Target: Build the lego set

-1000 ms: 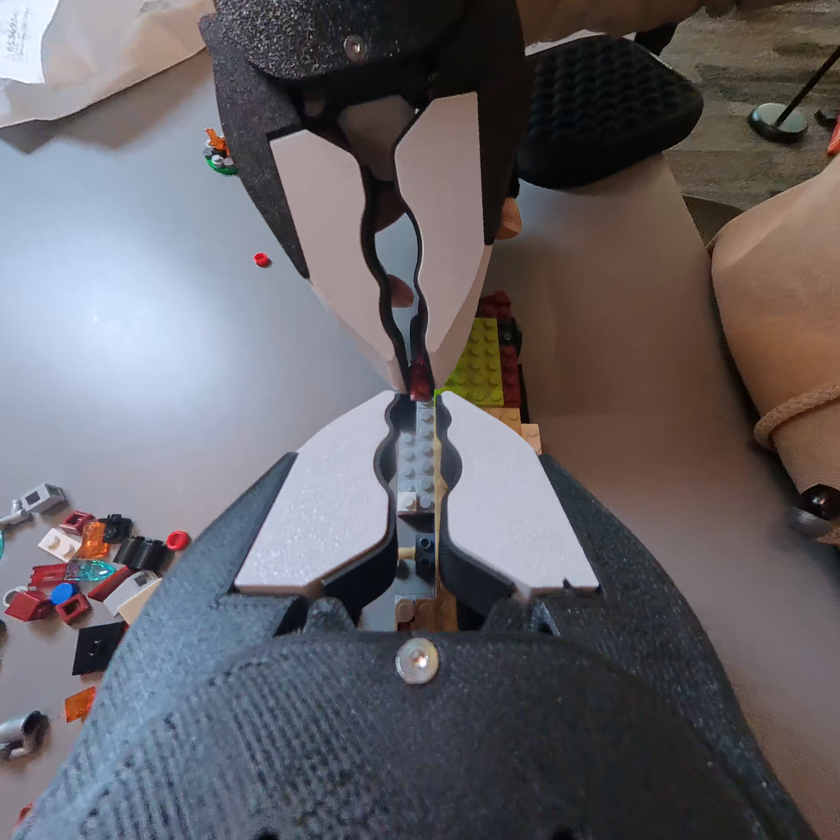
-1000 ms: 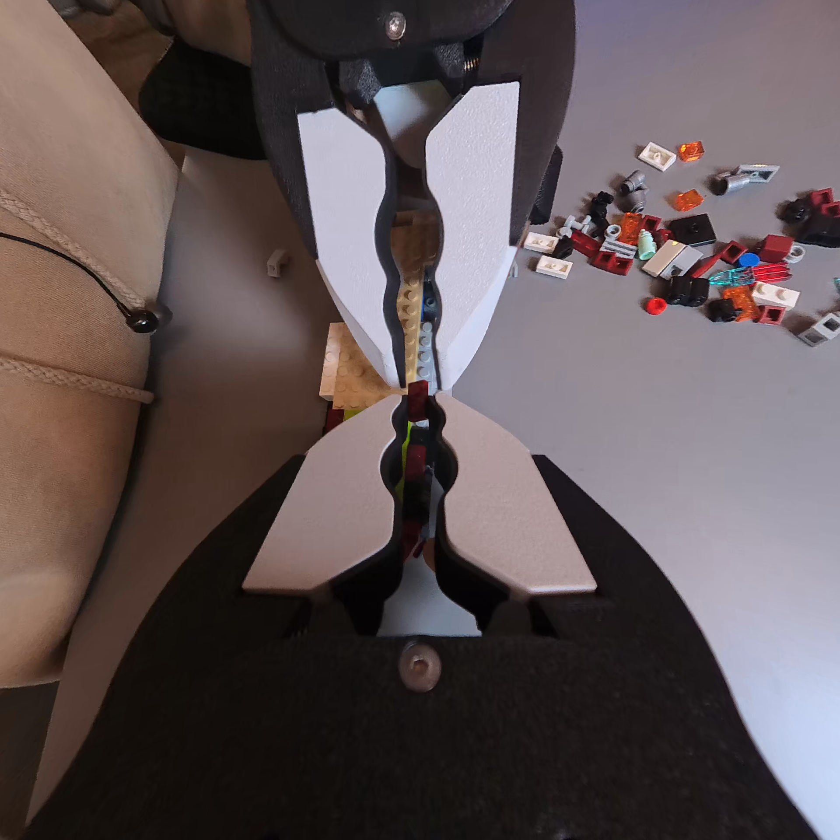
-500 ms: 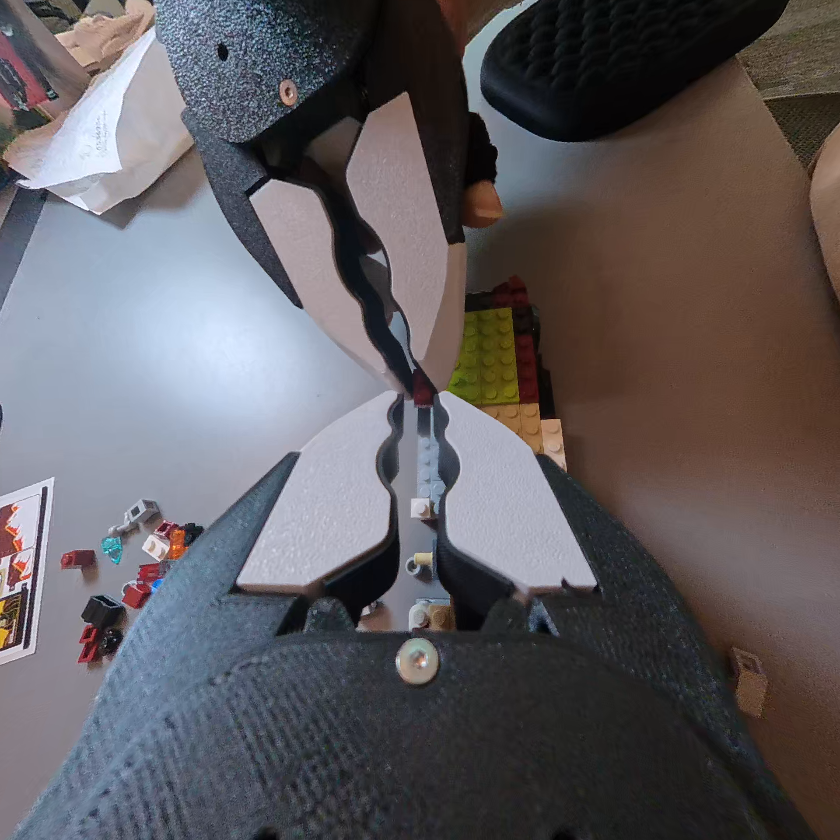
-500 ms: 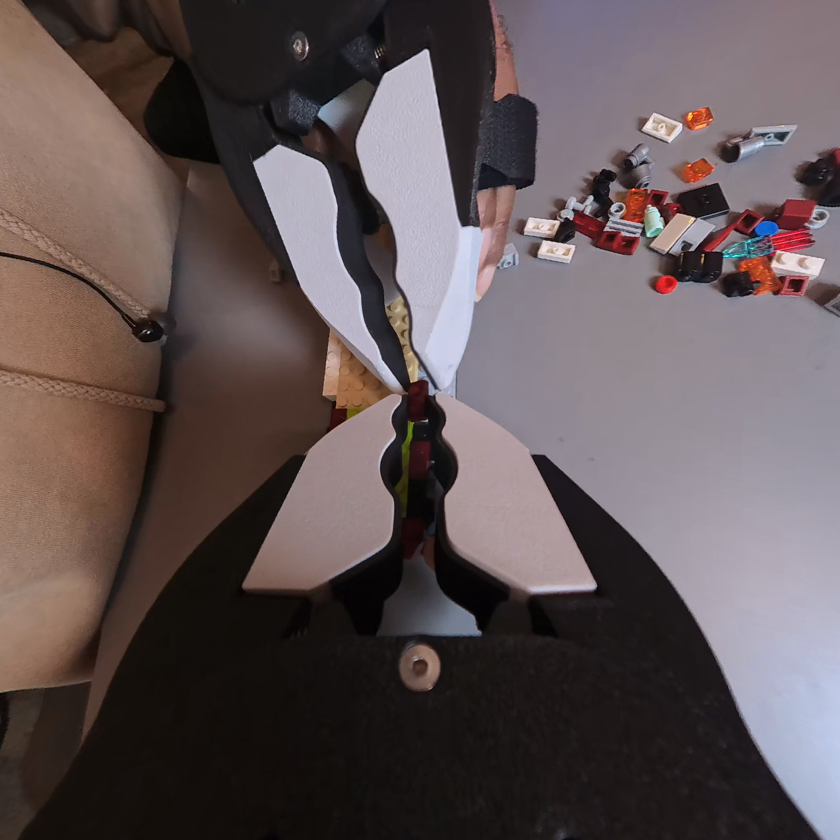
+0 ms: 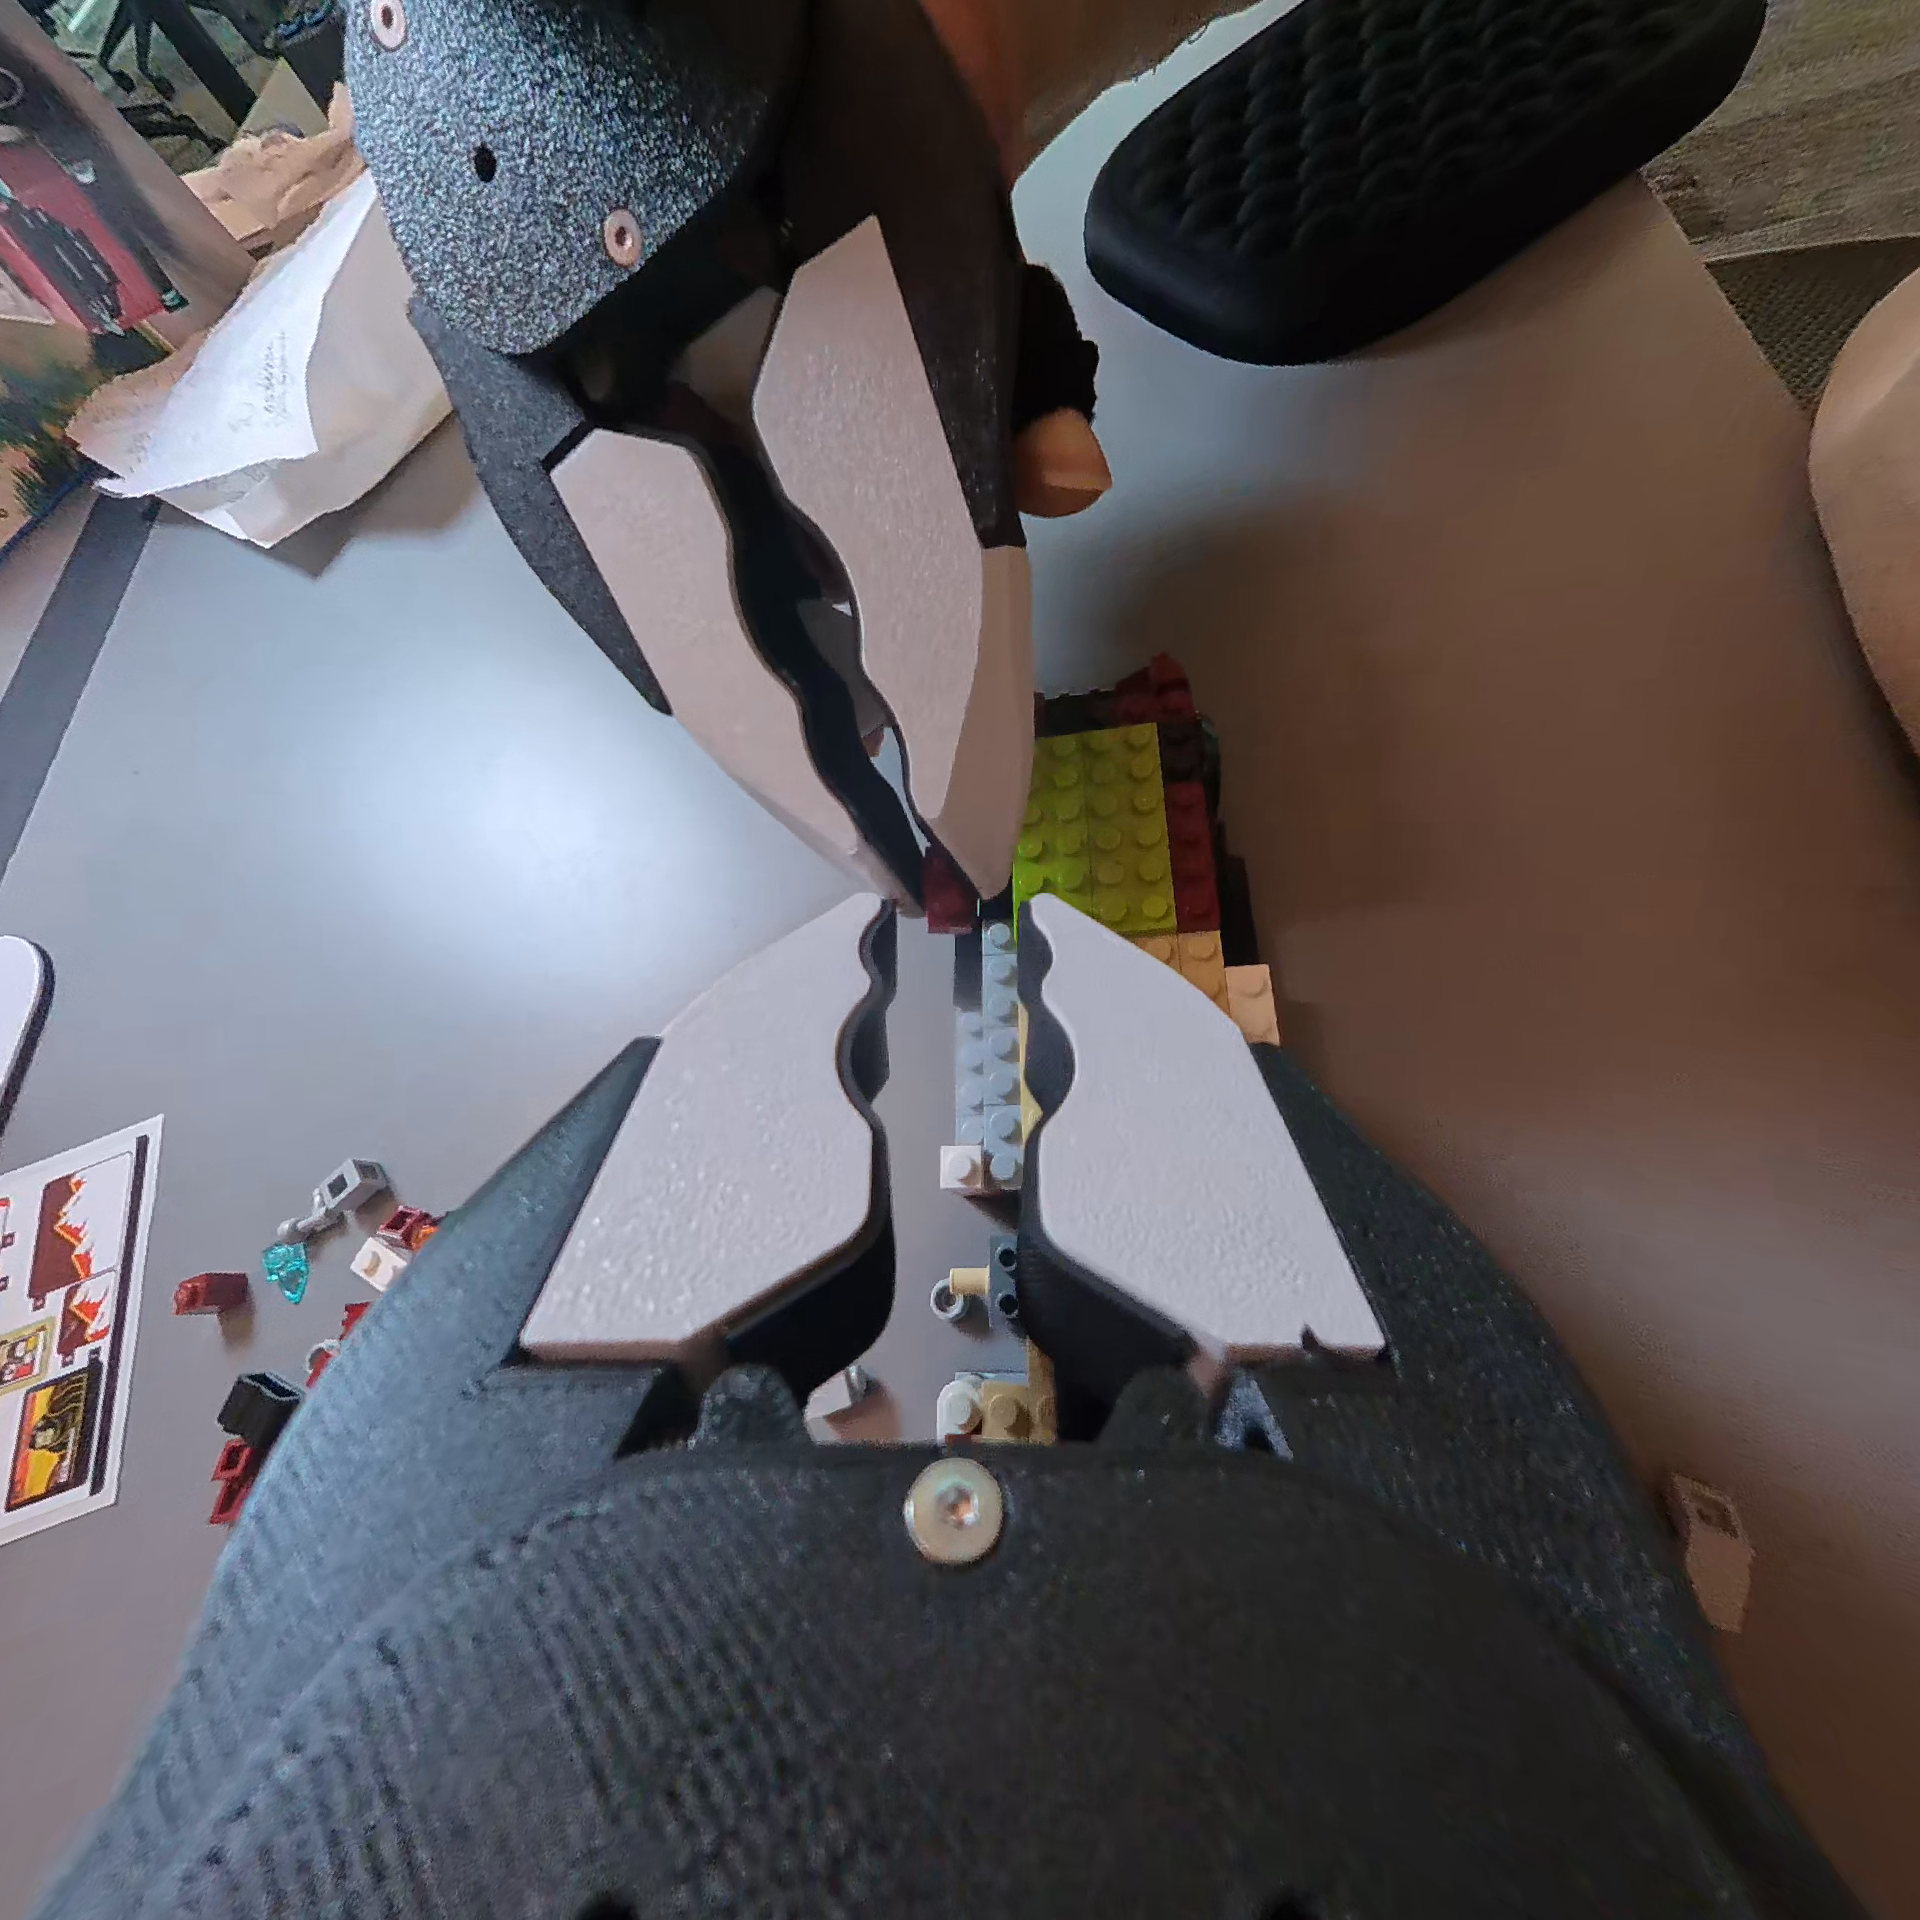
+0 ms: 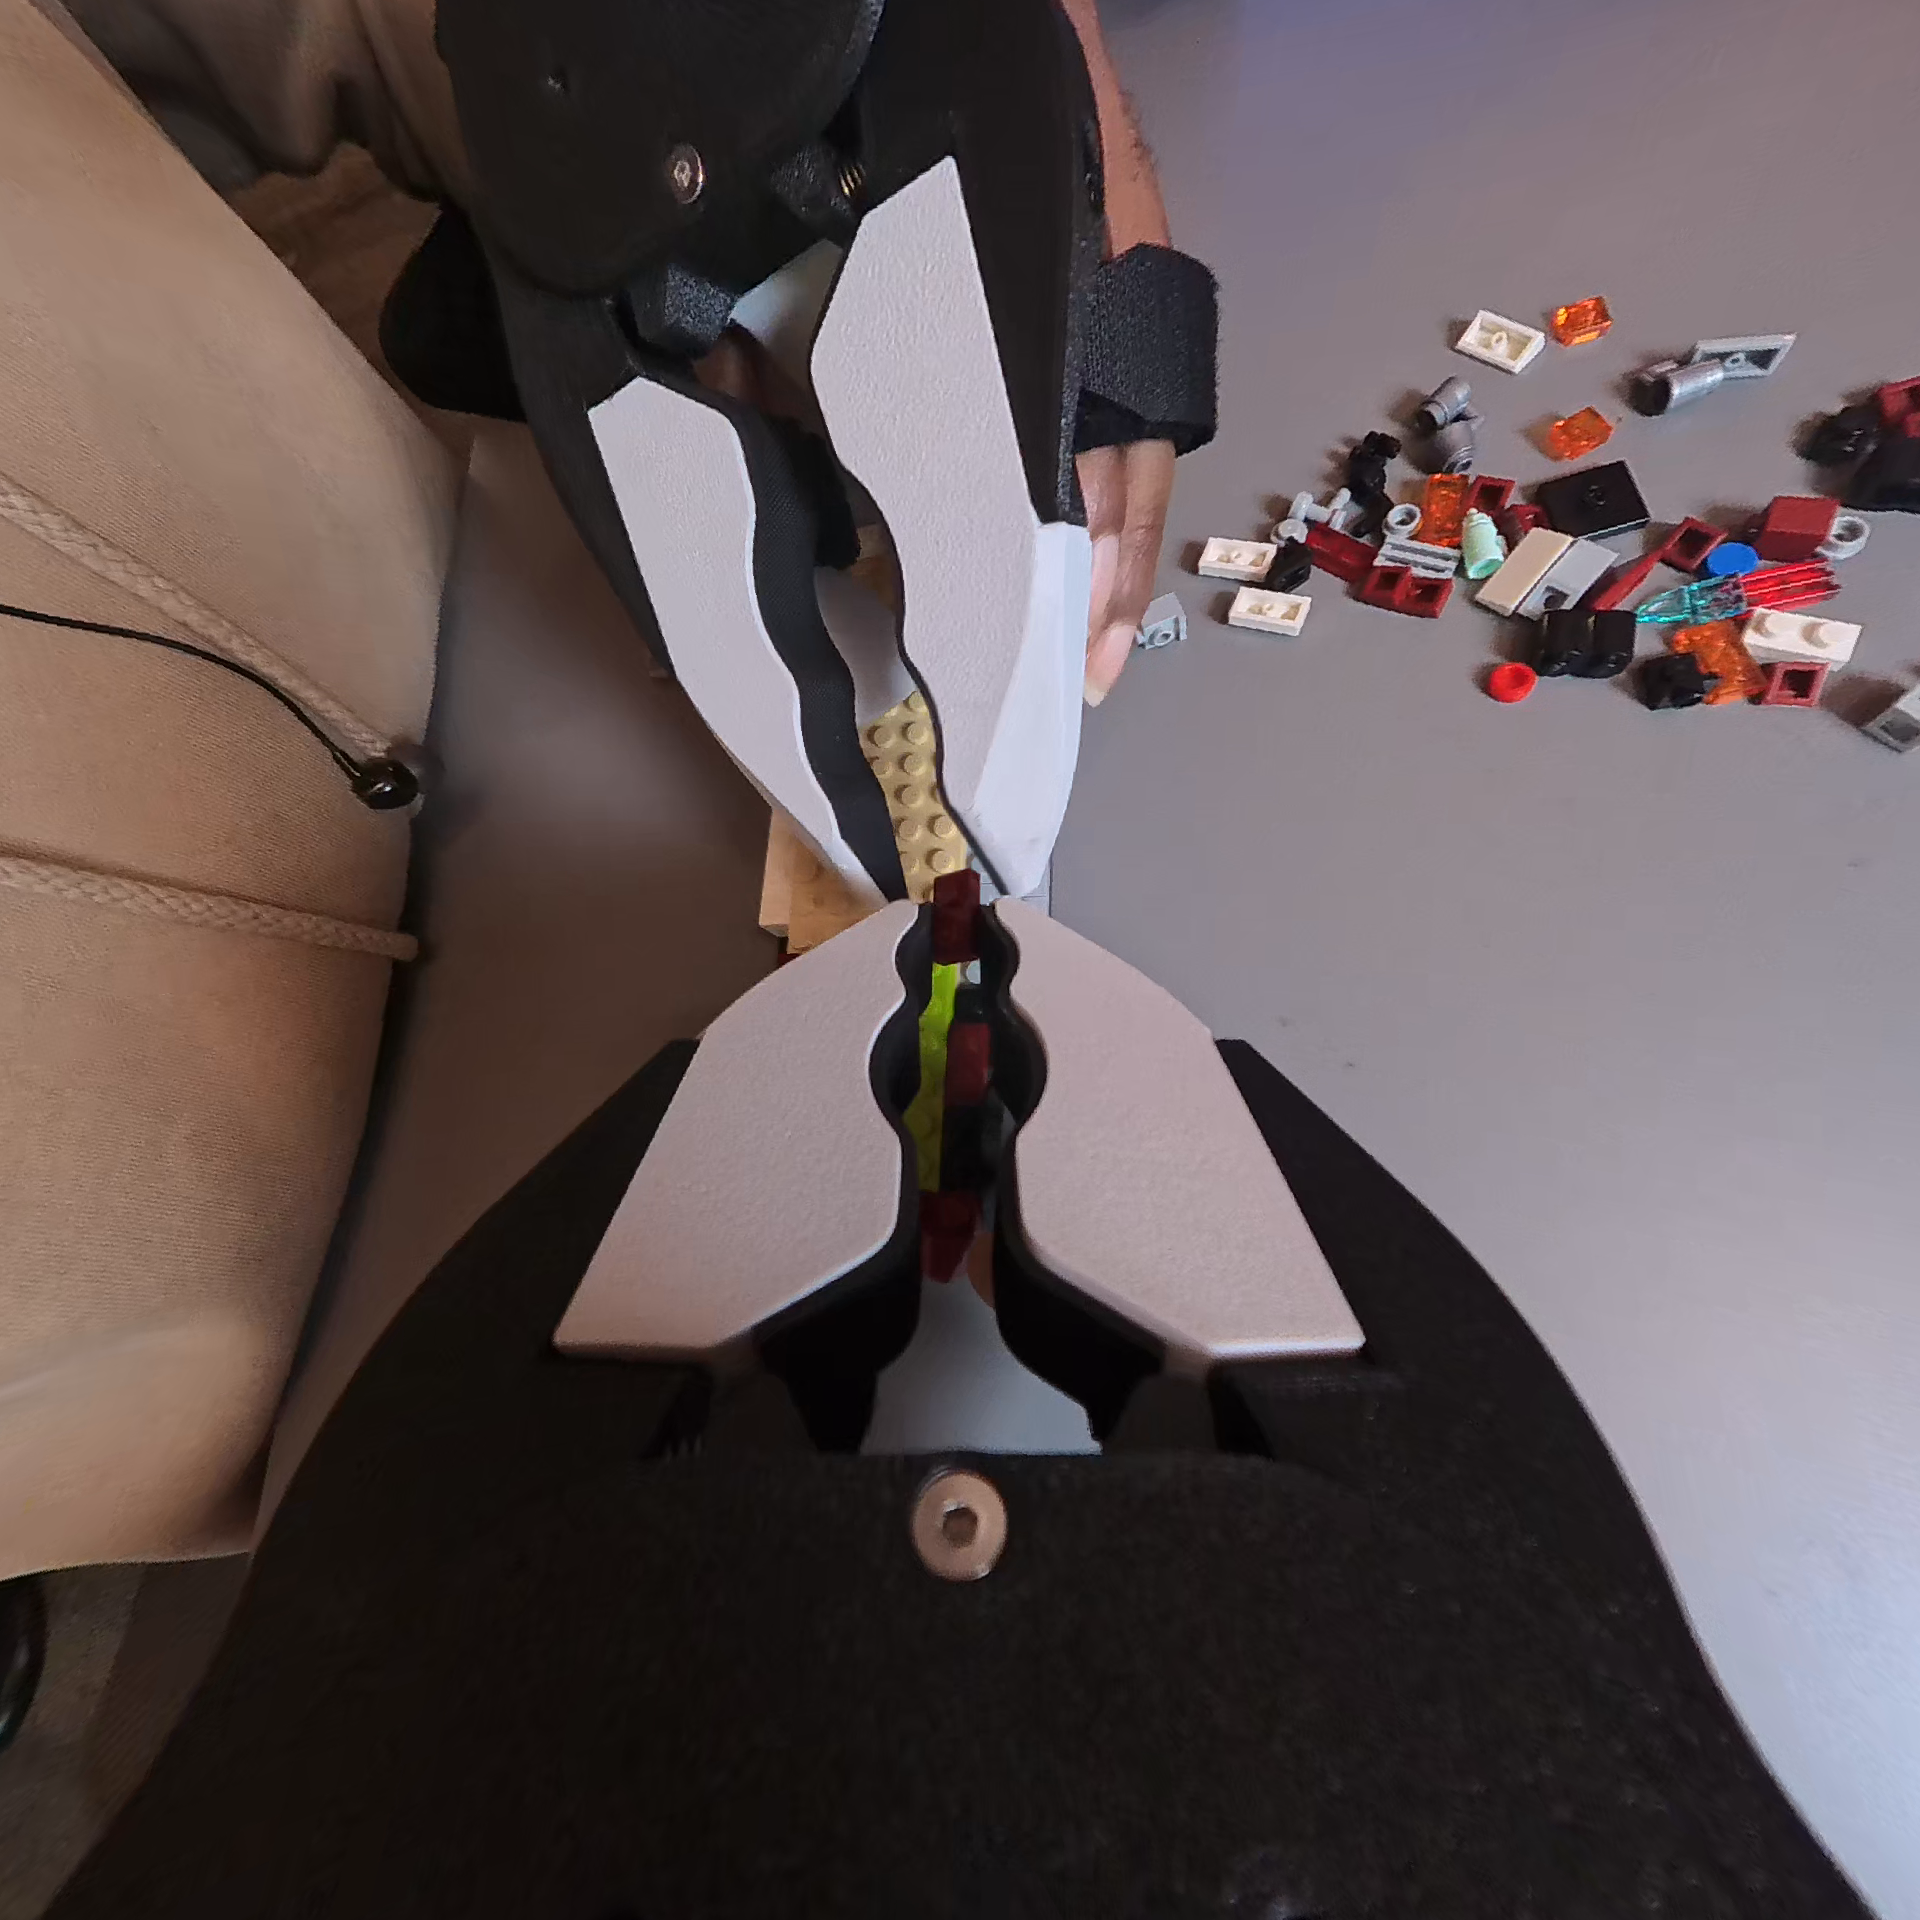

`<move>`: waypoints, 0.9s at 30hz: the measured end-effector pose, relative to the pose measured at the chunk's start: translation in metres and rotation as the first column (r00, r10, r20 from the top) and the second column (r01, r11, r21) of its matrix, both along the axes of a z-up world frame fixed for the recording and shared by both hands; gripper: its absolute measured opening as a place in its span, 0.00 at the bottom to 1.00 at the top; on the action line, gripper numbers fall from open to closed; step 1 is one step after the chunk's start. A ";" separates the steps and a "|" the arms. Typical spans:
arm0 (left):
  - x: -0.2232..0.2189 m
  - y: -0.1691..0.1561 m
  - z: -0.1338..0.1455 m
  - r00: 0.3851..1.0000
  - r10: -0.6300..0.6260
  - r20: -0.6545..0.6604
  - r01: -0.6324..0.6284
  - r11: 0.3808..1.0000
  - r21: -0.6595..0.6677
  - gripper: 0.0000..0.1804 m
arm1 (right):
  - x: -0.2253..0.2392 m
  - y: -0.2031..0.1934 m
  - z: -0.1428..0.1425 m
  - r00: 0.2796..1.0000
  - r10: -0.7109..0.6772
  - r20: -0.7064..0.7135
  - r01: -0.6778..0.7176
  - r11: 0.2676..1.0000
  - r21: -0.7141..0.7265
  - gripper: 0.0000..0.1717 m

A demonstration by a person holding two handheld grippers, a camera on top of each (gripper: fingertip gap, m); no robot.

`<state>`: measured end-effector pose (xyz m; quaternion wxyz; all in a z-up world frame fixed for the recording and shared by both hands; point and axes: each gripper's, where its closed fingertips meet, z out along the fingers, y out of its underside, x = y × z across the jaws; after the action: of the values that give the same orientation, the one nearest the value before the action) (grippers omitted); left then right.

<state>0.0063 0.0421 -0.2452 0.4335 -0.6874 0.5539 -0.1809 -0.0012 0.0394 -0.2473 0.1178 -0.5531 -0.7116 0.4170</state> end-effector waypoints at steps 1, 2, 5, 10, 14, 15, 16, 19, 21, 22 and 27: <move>0.000 0.000 0.000 1.000 0.001 -0.008 0.000 1.000 0.007 0.11 | 0.000 0.000 0.000 1.000 0.002 0.001 -0.002 1.000 0.001 0.05; 0.000 0.001 0.000 1.000 0.003 -0.010 -0.003 1.000 0.013 0.10 | 0.000 -0.001 0.000 1.000 0.006 0.001 -0.006 1.000 -0.002 0.05; -0.001 0.000 0.001 1.000 0.000 -0.002 0.000 1.000 0.016 0.05 | 0.000 -0.001 0.001 1.000 0.005 -0.004 -0.005 1.000 -0.016 0.05; -0.001 0.002 0.003 1.000 0.009 0.001 -0.009 0.999 0.031 0.04 | 0.000 0.000 0.003 1.000 -0.001 -0.009 0.001 1.000 -0.018 0.05; -0.002 0.003 0.005 1.000 0.016 0.010 -0.017 0.999 0.035 0.04 | -0.001 0.001 0.005 1.000 -0.006 -0.017 0.006 1.000 -0.020 0.05; -0.002 0.003 0.005 1.000 0.017 0.010 -0.018 0.999 0.039 0.04 | -0.001 0.001 0.005 1.000 -0.006 -0.019 0.006 1.000 -0.018 0.05; -0.002 0.003 0.006 1.000 0.019 0.012 -0.020 0.999 0.042 0.04 | -0.002 0.002 0.005 1.000 -0.007 -0.021 0.007 1.000 -0.017 0.05; -0.003 0.003 0.007 1.000 0.021 0.018 -0.022 0.999 0.042 0.04 | -0.002 0.002 0.006 1.000 -0.008 -0.024 0.008 1.000 -0.018 0.05; -0.003 0.003 0.007 1.000 0.022 0.019 -0.022 0.999 0.042 0.04 | -0.003 0.001 0.006 1.000 -0.008 -0.025 0.007 1.000 -0.018 0.05; -0.003 0.003 0.007 1.000 0.021 0.020 -0.022 0.999 0.043 0.04 | -0.003 0.001 0.007 1.000 -0.008 -0.025 0.007 1.000 -0.018 0.05; -0.004 0.002 0.008 0.999 0.025 0.036 -0.025 0.999 0.024 0.04 | -0.002 0.001 0.008 0.999 -0.013 -0.032 0.012 1.000 -0.017 0.05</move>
<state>0.0022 0.0445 -0.2376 0.4541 -0.6855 0.5397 -0.1807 -0.0032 0.0406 -0.2397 0.1272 -0.5517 -0.7027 0.4309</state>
